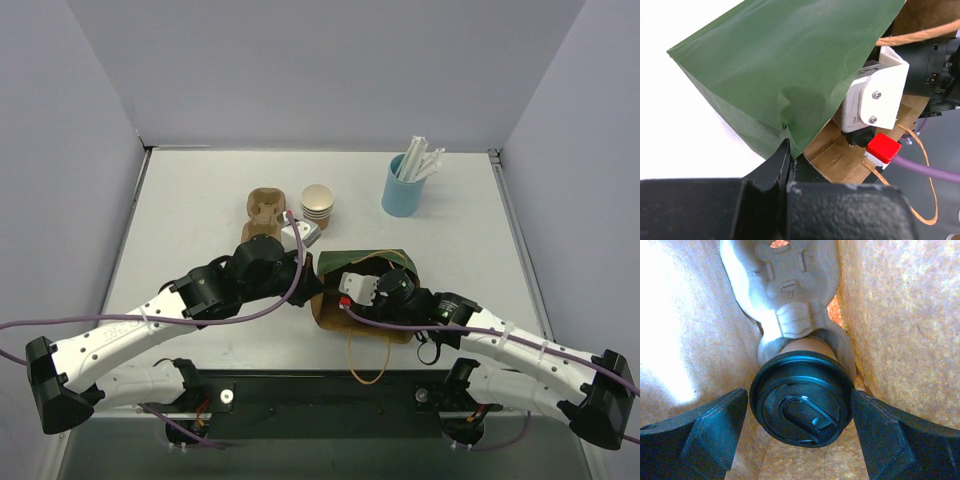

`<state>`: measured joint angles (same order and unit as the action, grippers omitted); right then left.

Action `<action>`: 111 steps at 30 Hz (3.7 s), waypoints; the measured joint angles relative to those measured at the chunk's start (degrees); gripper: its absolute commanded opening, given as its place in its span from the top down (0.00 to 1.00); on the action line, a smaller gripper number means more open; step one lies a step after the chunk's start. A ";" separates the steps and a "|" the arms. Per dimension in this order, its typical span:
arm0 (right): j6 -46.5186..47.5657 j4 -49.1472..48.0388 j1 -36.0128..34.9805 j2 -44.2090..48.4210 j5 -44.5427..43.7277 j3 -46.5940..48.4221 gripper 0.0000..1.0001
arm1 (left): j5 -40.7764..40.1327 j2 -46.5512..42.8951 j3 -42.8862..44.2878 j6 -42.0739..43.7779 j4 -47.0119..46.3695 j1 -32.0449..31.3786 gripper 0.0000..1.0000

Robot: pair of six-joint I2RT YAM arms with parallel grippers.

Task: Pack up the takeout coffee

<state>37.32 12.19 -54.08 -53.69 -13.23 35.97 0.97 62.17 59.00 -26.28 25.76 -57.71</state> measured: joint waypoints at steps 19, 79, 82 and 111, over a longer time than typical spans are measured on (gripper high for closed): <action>-3.30 2.69 -1.27 -0.13 -0.35 2.60 0.05 | 0.68 0.83 0.00 0.68 -0.26 0.00 1.00; -23.65 21.27 -11.47 -7.52 8.07 30.91 0.44 | -0.13 3.41 15.39 -7.63 16.15 1.22 0.52; -23.85 21.90 -10.56 -7.82 8.81 31.01 0.43 | -1.05 3.30 15.50 -7.87 16.57 1.66 0.46; -36.59 14.12 18.93 -20.41 -1.68 61.00 0.46 | -10.99 -9.25 23.39 -7.50 27.17 10.40 0.03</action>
<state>0.73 26.30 -35.16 -74.11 -14.92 96.97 -10.02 52.93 82.39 -33.78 52.93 -47.31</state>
